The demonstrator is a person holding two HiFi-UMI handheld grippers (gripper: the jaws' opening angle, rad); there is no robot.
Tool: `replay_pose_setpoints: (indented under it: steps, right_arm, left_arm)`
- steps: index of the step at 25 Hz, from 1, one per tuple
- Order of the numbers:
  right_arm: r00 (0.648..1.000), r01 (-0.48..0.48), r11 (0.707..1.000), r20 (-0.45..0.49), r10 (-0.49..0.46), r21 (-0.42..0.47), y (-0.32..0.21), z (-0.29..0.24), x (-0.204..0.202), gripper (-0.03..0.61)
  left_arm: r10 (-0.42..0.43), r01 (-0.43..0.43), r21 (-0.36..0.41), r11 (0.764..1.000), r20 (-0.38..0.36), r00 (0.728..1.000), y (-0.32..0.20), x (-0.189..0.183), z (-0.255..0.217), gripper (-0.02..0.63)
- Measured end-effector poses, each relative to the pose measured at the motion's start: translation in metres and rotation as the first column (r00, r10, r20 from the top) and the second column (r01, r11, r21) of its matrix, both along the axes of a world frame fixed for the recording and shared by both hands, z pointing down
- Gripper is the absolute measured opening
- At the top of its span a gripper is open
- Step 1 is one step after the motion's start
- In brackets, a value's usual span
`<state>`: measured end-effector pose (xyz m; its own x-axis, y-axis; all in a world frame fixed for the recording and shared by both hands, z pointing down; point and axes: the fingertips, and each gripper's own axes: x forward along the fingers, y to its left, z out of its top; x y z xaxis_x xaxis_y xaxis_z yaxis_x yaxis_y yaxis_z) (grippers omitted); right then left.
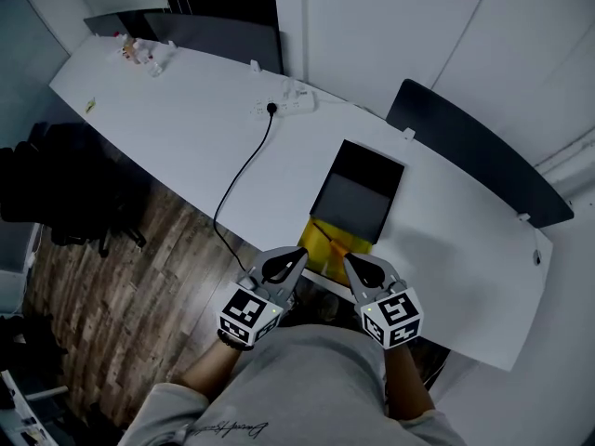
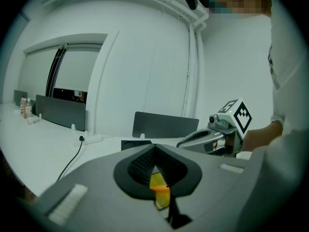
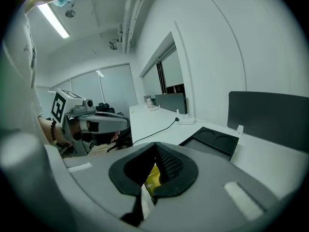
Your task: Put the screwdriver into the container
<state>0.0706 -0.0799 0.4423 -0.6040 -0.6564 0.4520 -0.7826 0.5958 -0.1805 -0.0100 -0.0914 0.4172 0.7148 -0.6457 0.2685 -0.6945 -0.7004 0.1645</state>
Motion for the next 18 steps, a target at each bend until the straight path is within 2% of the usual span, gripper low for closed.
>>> replay_pose_setpoints:
  steps: [18]
  right_arm:
    - [1.0,0.005,1.0,-0.023,-0.005,-0.001,-0.0002,0.0036,0.001,0.014]
  left_arm:
    - [0.0,0.0,0.012,1.0,-0.01,1.0,-0.0034,0.0026,-0.0044,-0.002]
